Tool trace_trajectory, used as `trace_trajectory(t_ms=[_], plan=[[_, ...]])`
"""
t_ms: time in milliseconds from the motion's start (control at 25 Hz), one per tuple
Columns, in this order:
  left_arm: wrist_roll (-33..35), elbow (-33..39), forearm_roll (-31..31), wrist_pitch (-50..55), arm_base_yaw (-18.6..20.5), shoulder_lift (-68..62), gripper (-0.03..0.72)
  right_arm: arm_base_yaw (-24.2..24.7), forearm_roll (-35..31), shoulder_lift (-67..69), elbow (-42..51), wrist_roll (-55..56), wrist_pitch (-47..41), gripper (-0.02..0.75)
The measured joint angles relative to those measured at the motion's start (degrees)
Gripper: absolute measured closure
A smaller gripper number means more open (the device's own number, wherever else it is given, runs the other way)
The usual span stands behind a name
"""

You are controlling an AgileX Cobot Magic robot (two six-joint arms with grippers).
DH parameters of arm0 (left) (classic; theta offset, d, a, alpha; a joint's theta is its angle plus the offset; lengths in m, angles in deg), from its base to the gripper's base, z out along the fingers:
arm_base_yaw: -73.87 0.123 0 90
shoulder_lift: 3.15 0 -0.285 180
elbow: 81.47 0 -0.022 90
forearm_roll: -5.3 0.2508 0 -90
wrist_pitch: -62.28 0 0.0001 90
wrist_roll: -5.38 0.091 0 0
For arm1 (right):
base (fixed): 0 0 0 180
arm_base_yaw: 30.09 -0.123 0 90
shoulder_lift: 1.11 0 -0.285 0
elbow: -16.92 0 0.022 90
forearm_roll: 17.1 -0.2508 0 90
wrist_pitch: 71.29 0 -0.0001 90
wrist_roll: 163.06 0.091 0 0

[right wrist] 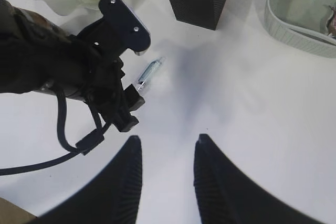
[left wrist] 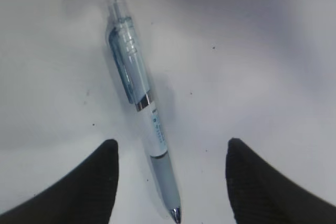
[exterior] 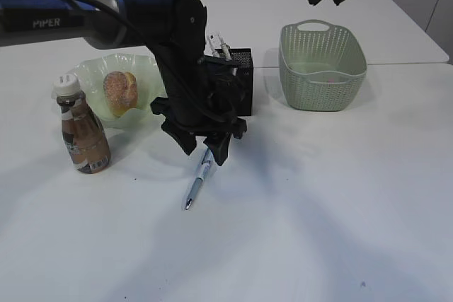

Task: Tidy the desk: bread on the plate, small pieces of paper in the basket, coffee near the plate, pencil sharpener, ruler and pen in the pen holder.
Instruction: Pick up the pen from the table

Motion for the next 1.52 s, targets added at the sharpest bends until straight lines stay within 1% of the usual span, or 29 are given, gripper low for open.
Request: trace_trajectory(t_ms=[480,1240,1360,1520], plan=[[-0.35,-0.61,0.24,0.42,0.0,-4.78,0.235,0.0,-0.12,0.0,0.0,0.0,0.0,0.457],[-0.35,-0.61,0.49,-0.14,0.0,-5.81,0.256,0.0,-0.12,0.0,0.0,0.0,-0.12,0.457],[0.46,-0.61,0.49,-0.14,0.0,-5.88,0.288,0.0,-0.12,0.0,0.0,0.0,-0.12,0.457],[2.76,-0.93,1.02,-0.01,0.0,-6.32,0.375,0.0,-0.12,0.0,0.0,0.0,-0.12,0.457]])
